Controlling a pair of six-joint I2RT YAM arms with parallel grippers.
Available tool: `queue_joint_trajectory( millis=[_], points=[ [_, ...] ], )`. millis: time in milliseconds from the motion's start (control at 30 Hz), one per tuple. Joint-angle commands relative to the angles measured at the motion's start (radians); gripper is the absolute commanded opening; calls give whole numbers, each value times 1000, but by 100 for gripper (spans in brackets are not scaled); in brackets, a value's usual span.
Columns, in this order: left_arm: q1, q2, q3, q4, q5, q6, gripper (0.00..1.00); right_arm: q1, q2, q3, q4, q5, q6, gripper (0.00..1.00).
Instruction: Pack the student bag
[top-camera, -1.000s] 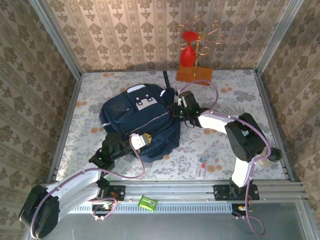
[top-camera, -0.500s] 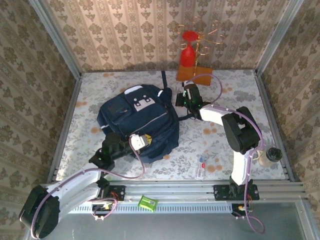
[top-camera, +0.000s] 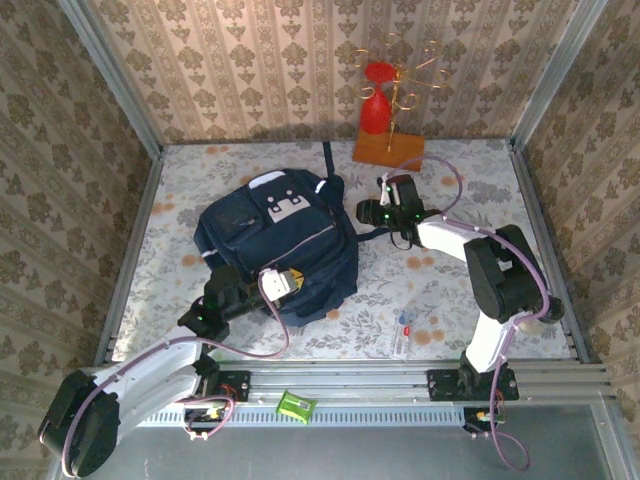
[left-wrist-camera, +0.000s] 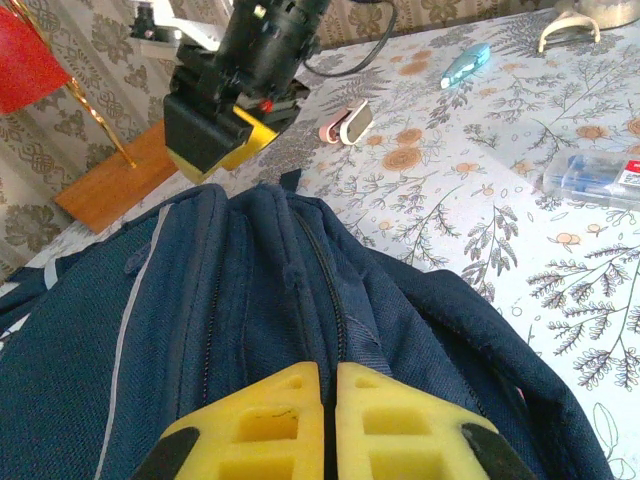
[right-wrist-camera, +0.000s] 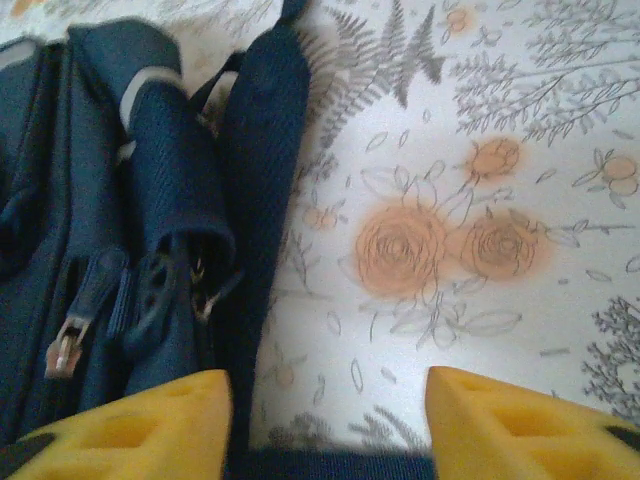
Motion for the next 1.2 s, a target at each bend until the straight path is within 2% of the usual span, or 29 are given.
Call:
queue_joint_trajectory(
  millis=[0,133,267,333,467,533,633,800,933,1067,1167],
  points=[
    [-4,-7,11,71,70,-23,0,-1,15,-6,-64,-229,81,66],
    [-4,-9,11,59,61,-24,0,-3,67,22,-6,-308,132,71],
    [-4,-8,9,56,46,-22,0,-2,156,90,26,-387,174,68],
    [-3,-4,9,57,29,-19,0,-2,193,111,38,-420,190,57],
    [3,12,9,65,-57,-25,0,-15,162,48,125,-459,240,15],
    [8,24,12,69,-132,-38,0,-30,112,-14,169,-459,269,0],
    [28,49,29,70,-253,-83,1,-33,-3,-126,204,-418,299,0],
    [42,52,69,7,-349,-135,2,30,-194,-326,263,-340,338,0],
    [69,93,102,-4,-415,-185,2,156,-331,-453,292,-184,351,0],
    [141,177,160,-9,-471,-257,0,337,-440,-546,363,78,375,4],
    [190,252,198,23,-508,-309,0,470,-450,-546,402,243,359,9]
  ],
)
